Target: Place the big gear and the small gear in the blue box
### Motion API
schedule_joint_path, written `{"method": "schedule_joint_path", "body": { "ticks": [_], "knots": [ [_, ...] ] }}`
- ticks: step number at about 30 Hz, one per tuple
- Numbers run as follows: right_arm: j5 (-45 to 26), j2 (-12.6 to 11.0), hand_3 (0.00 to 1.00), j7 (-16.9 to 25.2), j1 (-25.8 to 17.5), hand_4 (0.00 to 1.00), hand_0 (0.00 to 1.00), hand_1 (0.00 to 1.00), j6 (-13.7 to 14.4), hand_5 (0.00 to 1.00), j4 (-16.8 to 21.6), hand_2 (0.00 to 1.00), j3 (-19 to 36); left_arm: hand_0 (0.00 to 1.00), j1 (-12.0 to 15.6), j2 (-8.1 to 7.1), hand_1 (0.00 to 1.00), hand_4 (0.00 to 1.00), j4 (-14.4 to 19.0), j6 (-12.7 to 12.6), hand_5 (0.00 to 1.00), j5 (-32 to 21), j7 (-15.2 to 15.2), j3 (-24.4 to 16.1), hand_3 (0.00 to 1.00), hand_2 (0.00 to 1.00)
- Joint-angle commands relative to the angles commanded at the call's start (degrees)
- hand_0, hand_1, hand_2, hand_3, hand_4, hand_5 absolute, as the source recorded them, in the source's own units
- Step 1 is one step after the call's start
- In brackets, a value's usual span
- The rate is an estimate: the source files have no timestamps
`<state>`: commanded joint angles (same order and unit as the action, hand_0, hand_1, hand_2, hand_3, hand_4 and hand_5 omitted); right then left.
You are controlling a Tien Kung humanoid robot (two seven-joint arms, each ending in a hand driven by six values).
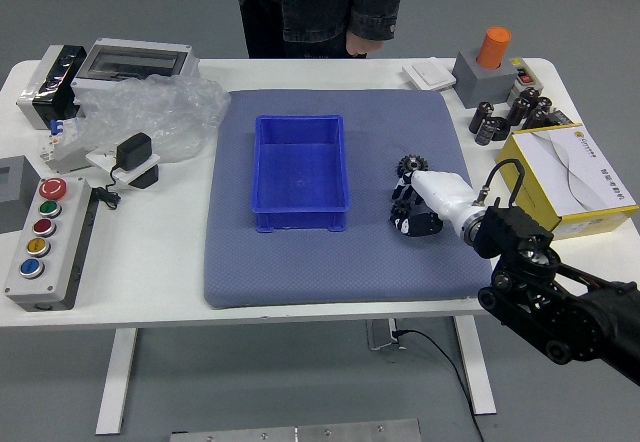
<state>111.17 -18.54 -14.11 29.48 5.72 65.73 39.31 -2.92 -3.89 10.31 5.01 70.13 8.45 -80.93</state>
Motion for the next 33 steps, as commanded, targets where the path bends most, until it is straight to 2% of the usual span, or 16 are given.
{"method": "schedule_joint_path", "body": {
  "ticks": [3,4,9,10,15,16,21,22,27,28,33],
  "knots": [
    [0.3,0.05,0.618,0.13,-0.13,0.65,0.633,0.564,0.43,0.222,-0.03,0.597,-0.17,0.73,0.03,0.0,0.679,0.441,0.0,0.0,0.019,0.01,0.0,0.03,0.702,0.703],
    [0.41,0.07,0.609,0.21,-0.16,0.617,0.63,0.556,0.61,0.177,-0.03,0.581,-0.22,0.729,0.03,0.0,0.677,0.441,0.0,0.0,0.016,0.02,0.0,0.04,0.701,0.702],
    [0.99,0.14,0.609,0.53,-0.28,0.617,0.63,0.556,1.46,0.177,-0.08,0.581,-0.49,0.729,0.01,0.02,0.677,0.441,0.0,0.0,0.016,0.01,-0.01,0.07,0.701,0.702],
    [1.11,0.15,0.6,0.58,-0.3,0.627,0.621,0.539,1.65,0.136,-0.1,0.558,-0.52,0.729,0.0,0.02,0.678,0.443,0.0,0.0,0.017,-0.01,-0.01,0.09,0.702,0.702],
    [1.62,0.16,0.6,0.99,-0.47,0.627,0.621,0.539,2.65,0.136,-0.15,0.558,-0.56,0.729,-0.02,0.04,0.678,0.443,0.0,-0.02,0.017,-0.1,-0.01,0.14,0.702,0.702],
    [1.72,0.16,0.594,1.07,-0.52,0.618,0.614,0.532,2.86,0.092,-0.16,0.551,-0.56,0.729,-0.03,0.04,0.678,0.443,0.0,-0.02,0.017,-0.12,-0.02,0.15,0.701,0.703],
    [2.14,0.13,0.594,1.56,-0.9,0.618,0.614,0.532,4.07,0.092,-0.17,0.551,-0.58,0.729,-0.04,0.08,0.678,0.443,0.0,-0.02,0.017,-0.18,-0.04,0.18,0.701,0.703],
    [2.18,0.11,0.581,1.64,-0.98,0.652,0.606,0.521,4.24,0.084,-0.16,0.537,-0.58,0.729,-0.03,0.09,0.677,0.444,0.0,-0.03,0.016,-0.2,-0.04,0.19,0.699,0.702],
    [2.39,-0.03,0.581,2.1,-1.35,0.652,0.606,0.521,5.0,0.084,-0.11,0.537,-0.53,0.729,-0.01,0.11,0.677,0.444,0.0,-0.03,0.016,-0.26,-0.05,0.22,0.699,0.702],
    [2.41,-0.06,0.578,2.2,-1.4,0.688,0.601,0.518,5.16,0.089,-0.06,0.531,-0.47,0.729,-0.01,0.11,0.677,0.447,0.0,-0.03,0.016,-0.24,-0.04,0.21,0.7,0.703],
    [2.47,-0.07,0.578,2.58,-1.52,0.688,0.601,0.518,5.97,0.089,0.27,0.531,-0.1,0.729,-0.01,0.12,0.677,0.447,0.0,-0.03,0.016,-0.23,-0.04,0.18,0.7,0.703]
  ]
}}
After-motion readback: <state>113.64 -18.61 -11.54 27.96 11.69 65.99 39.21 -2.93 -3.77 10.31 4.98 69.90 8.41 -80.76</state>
